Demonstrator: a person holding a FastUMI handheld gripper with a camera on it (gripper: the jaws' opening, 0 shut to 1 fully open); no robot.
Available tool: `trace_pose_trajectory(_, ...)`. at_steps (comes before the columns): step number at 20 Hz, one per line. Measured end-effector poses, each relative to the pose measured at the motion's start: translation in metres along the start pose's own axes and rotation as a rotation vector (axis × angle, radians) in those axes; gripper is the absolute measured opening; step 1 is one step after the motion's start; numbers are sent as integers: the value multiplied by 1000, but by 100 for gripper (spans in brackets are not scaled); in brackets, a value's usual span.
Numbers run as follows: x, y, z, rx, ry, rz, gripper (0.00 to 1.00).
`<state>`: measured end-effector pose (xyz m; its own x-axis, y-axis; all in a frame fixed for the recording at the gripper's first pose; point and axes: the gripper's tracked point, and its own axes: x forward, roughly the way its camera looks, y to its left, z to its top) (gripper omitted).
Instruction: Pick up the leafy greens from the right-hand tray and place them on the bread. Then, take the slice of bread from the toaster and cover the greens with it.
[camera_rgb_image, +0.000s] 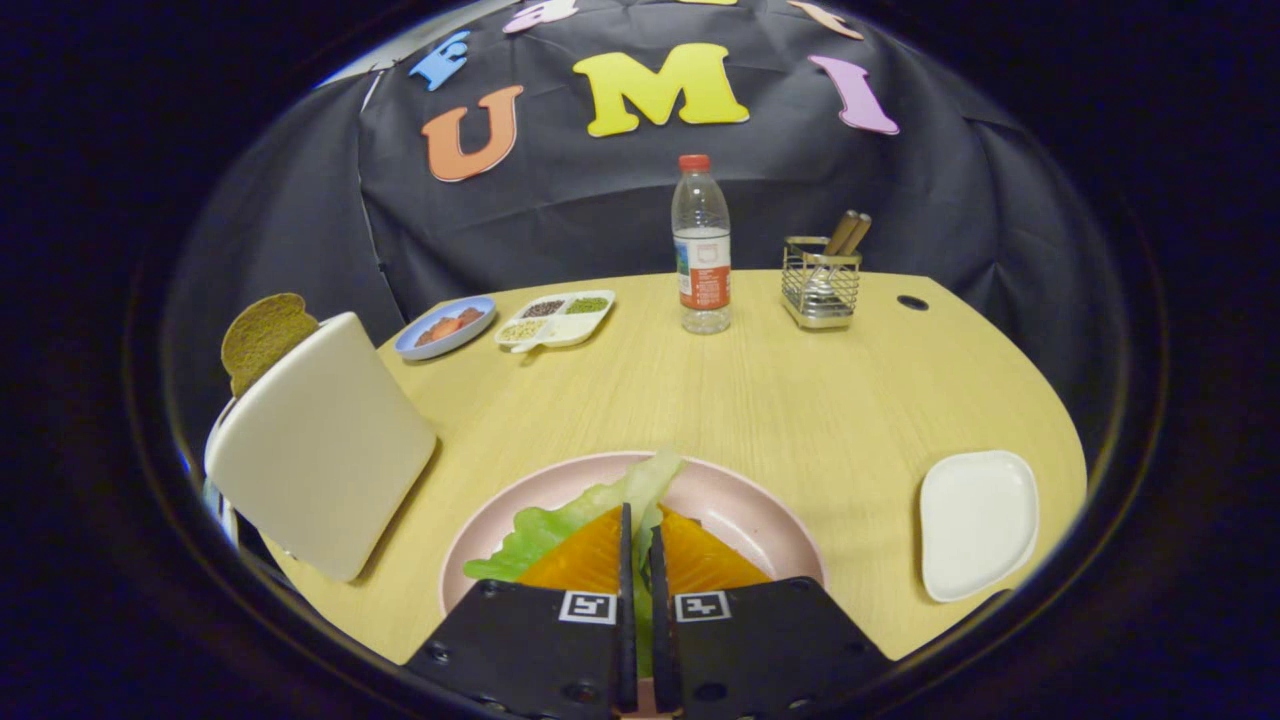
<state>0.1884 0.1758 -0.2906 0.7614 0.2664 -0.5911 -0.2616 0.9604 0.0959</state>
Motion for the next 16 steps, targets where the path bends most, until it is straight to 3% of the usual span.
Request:
trace_pose_trajectory(1, -2, -4, 1, 1, 0, -11, 7)
trace_pose_trajectory(4, -8, -15, 5, -5, -20, -52, 45)
trace_pose_trajectory(7, -28, -21, 19, -11, -56, -54, 52)
trace_pose_trajectory(15, -122, -13, 84, -47, -280, -66, 96)
trace_pose_trajectory(16, -132, -5, 89, -51, -302, -60, 96)
